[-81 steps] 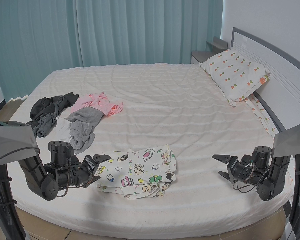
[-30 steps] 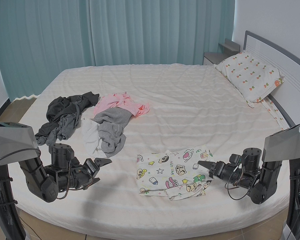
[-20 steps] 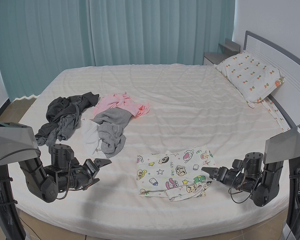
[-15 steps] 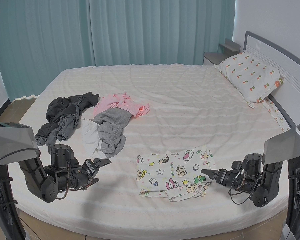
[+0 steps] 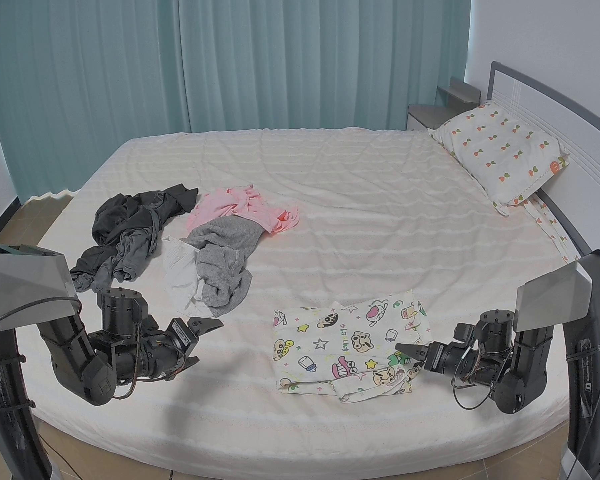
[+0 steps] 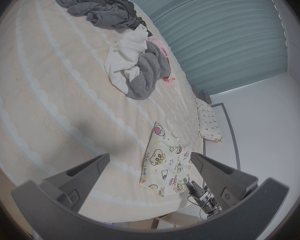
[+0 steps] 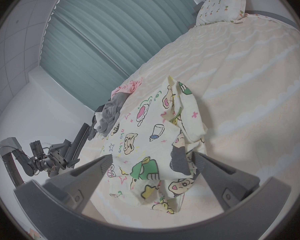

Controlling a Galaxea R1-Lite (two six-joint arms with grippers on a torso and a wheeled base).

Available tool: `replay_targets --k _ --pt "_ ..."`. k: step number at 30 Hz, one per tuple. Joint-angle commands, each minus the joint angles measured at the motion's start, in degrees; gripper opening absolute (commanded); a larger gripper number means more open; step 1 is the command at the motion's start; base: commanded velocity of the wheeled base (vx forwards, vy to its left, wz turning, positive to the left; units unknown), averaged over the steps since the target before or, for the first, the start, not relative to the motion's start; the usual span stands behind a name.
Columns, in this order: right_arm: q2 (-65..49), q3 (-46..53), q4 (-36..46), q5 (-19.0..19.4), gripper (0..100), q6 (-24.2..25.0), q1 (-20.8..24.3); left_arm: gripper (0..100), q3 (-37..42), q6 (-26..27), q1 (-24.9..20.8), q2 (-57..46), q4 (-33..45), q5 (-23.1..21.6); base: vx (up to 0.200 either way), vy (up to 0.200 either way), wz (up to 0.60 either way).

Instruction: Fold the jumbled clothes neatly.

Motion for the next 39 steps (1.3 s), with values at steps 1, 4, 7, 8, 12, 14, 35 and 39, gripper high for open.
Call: replay_targets --k 1,4,7,8,12,14,35,39 --pt "1.00 -0.10 -0.67 -0.12 0 -0.02 0.03 100 -0.02 0.02 0.01 0.08 -0.02 -0.01 0.000 0.000 0.00" --pt "-0.76 0.87 -0.67 -0.39 0 0.07 -0.41 100 -0.02 0.02 0.01 -0.01 -0.02 -0.01 0.000 0.000 0.00" --pt "-2.16 2.54 -0.67 -0.12 0 0.16 -0.50 100 0.07 -0.06 0.01 -0.01 -0.02 -0.01 0.000 0.000 0.00" --pt "-2.60 3.24 -0.67 -0.21 0 0.16 -0.59 100 0.07 0.02 0.01 0.08 -0.02 -0.01 0.000 0.000 0.00" --pt "-3.48 5.26 -0.67 -0.12 0 0.16 -0.68 100 0.07 0.02 0.01 0.08 -0.02 -0.01 0.000 0.000 0.00" --pt "-4.27 6.23 -0.67 -0.03 0 0.25 -0.77 100 0.07 0.02 0.01 0.08 -0.02 -0.01 0.000 0.000 0.00" --pt "-7.17 13.17 -0.58 3.75 0 -4.67 -2.35 100 0.07 0.02 0.01 0.08 -0.02 0.26 0.000 0.000 0.00" --pt "-5.85 13.88 -0.58 3.75 0 -5.82 -2.35 100 -0.02 0.02 0.01 0.08 -0.02 0.26 0.000 0.000 0.00"
